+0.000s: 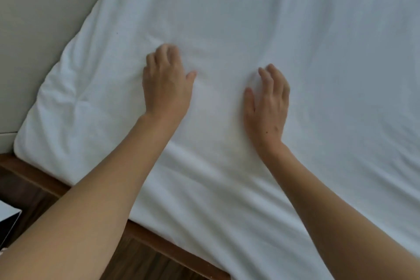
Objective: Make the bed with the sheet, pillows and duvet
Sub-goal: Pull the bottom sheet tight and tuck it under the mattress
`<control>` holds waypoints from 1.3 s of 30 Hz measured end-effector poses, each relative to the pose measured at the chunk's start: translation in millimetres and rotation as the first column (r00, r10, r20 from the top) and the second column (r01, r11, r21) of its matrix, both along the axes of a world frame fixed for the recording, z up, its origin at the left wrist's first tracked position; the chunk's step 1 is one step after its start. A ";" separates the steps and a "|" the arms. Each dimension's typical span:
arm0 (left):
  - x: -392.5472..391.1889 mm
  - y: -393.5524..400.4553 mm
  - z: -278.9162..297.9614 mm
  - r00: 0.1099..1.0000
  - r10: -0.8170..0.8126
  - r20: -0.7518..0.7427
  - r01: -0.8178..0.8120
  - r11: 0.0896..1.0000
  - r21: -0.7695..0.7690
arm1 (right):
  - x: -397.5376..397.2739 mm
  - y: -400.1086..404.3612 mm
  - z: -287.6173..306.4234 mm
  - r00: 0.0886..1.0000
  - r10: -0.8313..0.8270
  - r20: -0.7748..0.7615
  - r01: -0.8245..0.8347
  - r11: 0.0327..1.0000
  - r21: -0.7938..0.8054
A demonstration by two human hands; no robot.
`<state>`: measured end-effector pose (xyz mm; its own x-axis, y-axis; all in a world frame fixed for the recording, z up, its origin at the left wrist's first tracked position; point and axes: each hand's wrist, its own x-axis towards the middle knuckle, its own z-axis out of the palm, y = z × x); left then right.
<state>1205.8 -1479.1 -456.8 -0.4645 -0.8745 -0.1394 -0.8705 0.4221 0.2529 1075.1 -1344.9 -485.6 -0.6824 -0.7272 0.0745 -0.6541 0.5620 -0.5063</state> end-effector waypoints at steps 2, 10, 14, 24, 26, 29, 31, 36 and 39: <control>-15.4 -11.3 5.7 0.994 0.071 0.088 -0.070 0.998 -0.008 | -11.6 3.8 -3.2 0.999 -0.003 0.054 0.000 0.998 0.061; -30.4 -30.8 5.3 0.976 -0.127 0.176 0.111 0.989 0.099 | -1.9 -3.8 -5.5 0.997 -0.067 0.031 0.065 0.995 0.081; -31.9 -40.5 18.5 0.980 -0.098 0.173 0.064 0.979 0.194 | -2.6 -3.1 -6.7 0.998 -0.060 0.029 0.057 0.995 0.084; -20.7 -28.3 54.5 0.983 -0.155 0.100 0.163 0.984 -0.070 | 19.3 -26.9 -4.4 1.000 -0.017 0.019 0.012 0.966 0.257; -20.3 -25.8 39.7 0.980 -0.153 0.129 0.164 0.983 -0.082 | 25.3 -35.0 -7.7 1.000 0.025 0.001 -0.024 0.942 0.334; -19.5 -27.0 20.6 0.977 -0.138 0.165 0.152 0.985 -0.076 | 28.3 -48.5 -5.2 0.990 0.138 0.039 -0.142 0.905 0.401; -18.9 -27.7 14.3 0.985 -0.129 0.114 0.135 0.990 -0.048 | 26.8 -56.0 -3.6 0.972 0.222 0.077 -0.234 0.879 0.415; -2.1 -47.7 25.4 0.989 0.119 -0.085 -0.125 0.990 -0.062 | 27.1 -76.6 -1.3 0.933 0.349 0.093 -0.357 0.855 0.376; 14.5 -71.8 23.4 0.968 0.251 0.026 -0.248 0.965 -0.084 | 31.5 -92.4 -0.6 0.896 0.434 0.091 -0.435 0.822 0.366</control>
<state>1220.3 -1550.8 -433.4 -0.2265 -0.9709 -0.0776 -0.9586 0.2081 0.1941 1106.6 -1437.3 -486.3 -0.2890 -0.9214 -0.2598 -0.8733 0.3649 -0.3228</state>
